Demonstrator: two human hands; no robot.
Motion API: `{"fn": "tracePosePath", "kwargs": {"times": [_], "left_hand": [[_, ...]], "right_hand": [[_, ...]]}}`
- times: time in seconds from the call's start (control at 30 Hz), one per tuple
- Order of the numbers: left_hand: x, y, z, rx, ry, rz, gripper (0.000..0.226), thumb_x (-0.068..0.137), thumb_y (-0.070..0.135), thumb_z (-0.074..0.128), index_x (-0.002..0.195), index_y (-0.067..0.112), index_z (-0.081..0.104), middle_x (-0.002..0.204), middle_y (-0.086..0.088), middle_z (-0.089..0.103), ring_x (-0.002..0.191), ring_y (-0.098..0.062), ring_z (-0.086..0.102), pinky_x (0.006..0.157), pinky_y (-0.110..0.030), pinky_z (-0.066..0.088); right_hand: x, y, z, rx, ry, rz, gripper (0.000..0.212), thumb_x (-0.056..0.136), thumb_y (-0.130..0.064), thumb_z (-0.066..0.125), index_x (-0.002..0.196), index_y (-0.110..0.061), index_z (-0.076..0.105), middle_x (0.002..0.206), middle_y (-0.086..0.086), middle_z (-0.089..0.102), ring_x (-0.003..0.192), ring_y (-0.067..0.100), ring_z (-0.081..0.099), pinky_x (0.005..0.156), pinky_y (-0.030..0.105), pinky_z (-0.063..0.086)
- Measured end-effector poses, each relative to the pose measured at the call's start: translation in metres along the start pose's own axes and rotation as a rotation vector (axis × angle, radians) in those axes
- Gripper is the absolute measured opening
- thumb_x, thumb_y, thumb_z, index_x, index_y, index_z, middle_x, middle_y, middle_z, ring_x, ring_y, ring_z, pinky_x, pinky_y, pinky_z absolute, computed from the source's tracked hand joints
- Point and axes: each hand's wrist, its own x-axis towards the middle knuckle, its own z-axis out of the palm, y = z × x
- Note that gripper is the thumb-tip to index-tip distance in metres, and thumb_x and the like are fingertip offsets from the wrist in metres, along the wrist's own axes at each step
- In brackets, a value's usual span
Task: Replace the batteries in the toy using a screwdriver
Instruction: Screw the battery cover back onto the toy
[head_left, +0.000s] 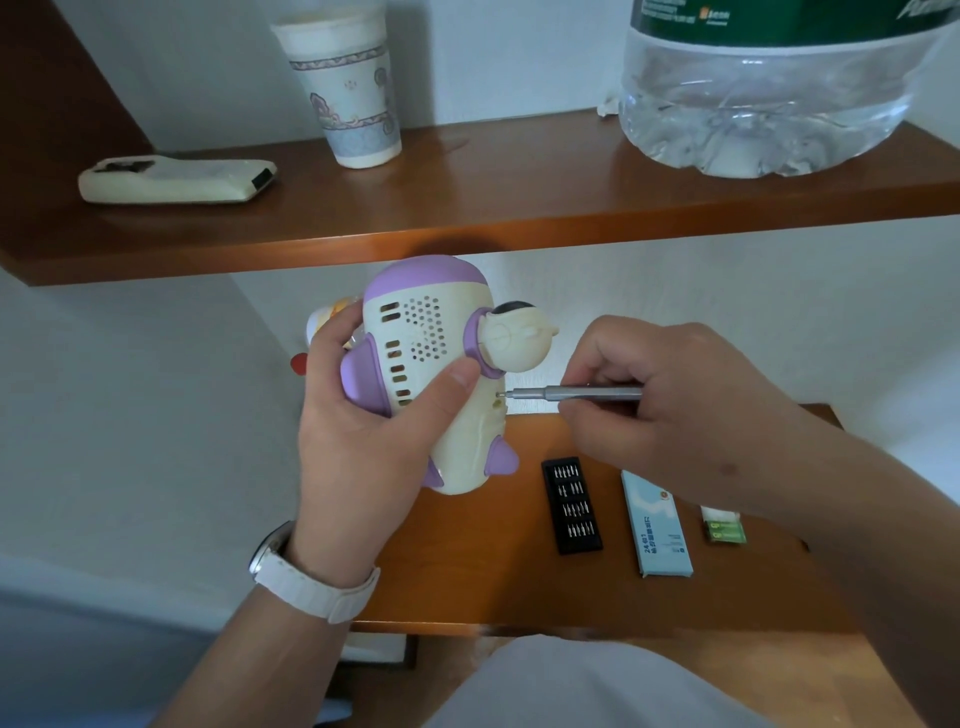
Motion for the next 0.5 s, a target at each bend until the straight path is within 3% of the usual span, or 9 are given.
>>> {"fn": "tracePosePath", "kwargs": {"times": [0.2, 0.33, 0.5], "left_hand": [[-0.0001, 0.0006, 0.0013, 0.003, -0.001, -0.009, 0.082, 0.063, 0.061, 0.078, 0.134, 0.035, 0.047, 0.113, 0.019, 0.064, 0.103, -0.005, 0.067, 0.065, -0.018, 0.058], [-0.0001, -0.0004, 0.0024, 0.02, -0.011, -0.006, 0.084, 0.063, 0.062, 0.077, 0.135, 0.033, 0.046, 0.114, 0.018, 0.063, 0.103, -0.004, 0.067, 0.067, -0.019, 0.059], [-0.0003, -0.0015, 0.0049, 0.023, -0.015, -0.013, 0.085, 0.062, 0.062, 0.076, 0.135, 0.033, 0.046, 0.112, 0.021, 0.062, 0.103, -0.001, 0.066, 0.066, -0.017, 0.058]], "right_hand": [[0.0008, 0.0005, 0.0013, 0.039, 0.009, 0.018, 0.015, 0.083, -0.041, 0.053, 0.083, -0.029, 0.061, 0.062, -0.009, 0.06, 0.056, 0.013, 0.056, 0.047, 0.019, 0.042], [0.0001, 0.0009, 0.0, 0.044, -0.022, 0.008, 0.013, 0.077, -0.038, 0.053, 0.09, -0.035, 0.05, 0.057, -0.012, 0.053, 0.059, 0.008, 0.054, 0.054, 0.014, 0.041], [-0.0003, 0.0024, -0.0008, 0.013, -0.031, 0.032, 0.006, 0.08, -0.034, 0.056, 0.084, -0.034, 0.052, 0.063, -0.008, 0.061, 0.059, 0.011, 0.056, 0.052, 0.017, 0.043]]}}
